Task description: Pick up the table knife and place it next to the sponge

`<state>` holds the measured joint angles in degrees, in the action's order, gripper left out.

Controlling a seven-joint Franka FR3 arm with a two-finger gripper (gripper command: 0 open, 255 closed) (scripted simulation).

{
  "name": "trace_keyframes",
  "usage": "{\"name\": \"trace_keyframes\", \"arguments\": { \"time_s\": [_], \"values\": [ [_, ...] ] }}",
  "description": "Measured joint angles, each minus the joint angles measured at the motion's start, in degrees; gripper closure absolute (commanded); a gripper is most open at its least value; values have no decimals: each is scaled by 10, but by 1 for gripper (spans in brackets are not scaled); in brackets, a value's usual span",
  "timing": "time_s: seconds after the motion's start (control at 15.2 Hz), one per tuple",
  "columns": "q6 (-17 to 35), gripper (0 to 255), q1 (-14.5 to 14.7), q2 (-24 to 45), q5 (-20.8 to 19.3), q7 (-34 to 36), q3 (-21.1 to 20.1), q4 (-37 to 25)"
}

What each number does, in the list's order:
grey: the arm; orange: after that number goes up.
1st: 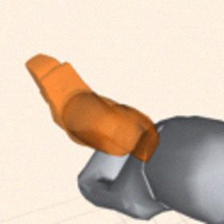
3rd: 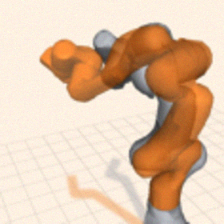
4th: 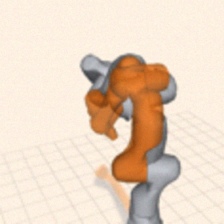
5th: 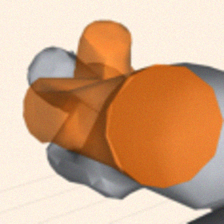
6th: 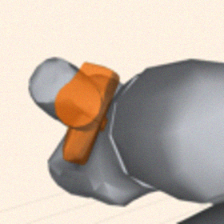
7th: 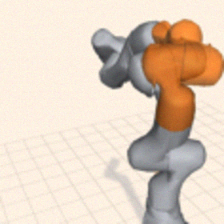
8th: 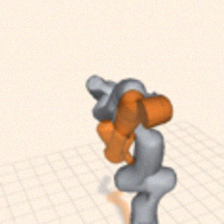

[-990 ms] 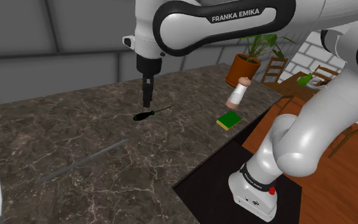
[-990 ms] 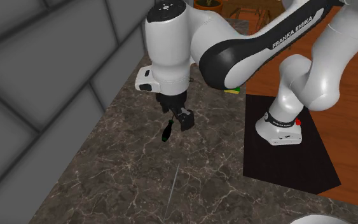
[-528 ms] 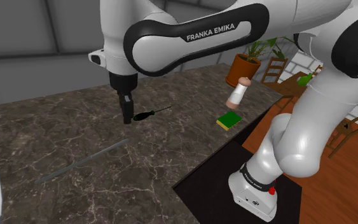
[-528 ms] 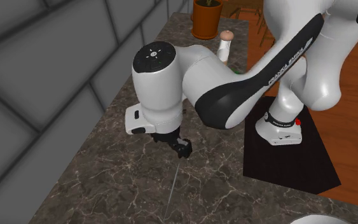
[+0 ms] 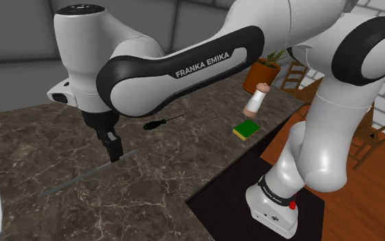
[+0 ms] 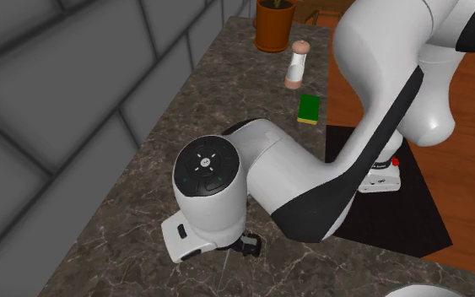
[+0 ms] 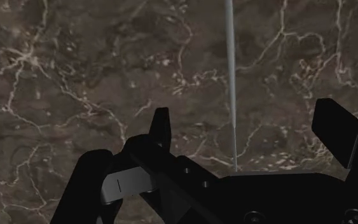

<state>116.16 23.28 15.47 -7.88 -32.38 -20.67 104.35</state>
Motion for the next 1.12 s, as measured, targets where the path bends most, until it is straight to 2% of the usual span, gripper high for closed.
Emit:
{"name": "trace_keyframes", "arguments": {
  "time_s": [0.2, 0.59, 0.99, 1.06, 1.12],
  "values": [
    [8, 0, 9, 19, -9, -6, -5, -9],
    [47, 0, 11, 40, -20, -1, -1, 12],
    [51, 0, 10, 40, -20, -1, -1, 15],
    [51, 255, 10, 40, -20, -1, -1, 15],
    [51, 255, 10, 40, -20, -1, -1, 15]
  ]
}}
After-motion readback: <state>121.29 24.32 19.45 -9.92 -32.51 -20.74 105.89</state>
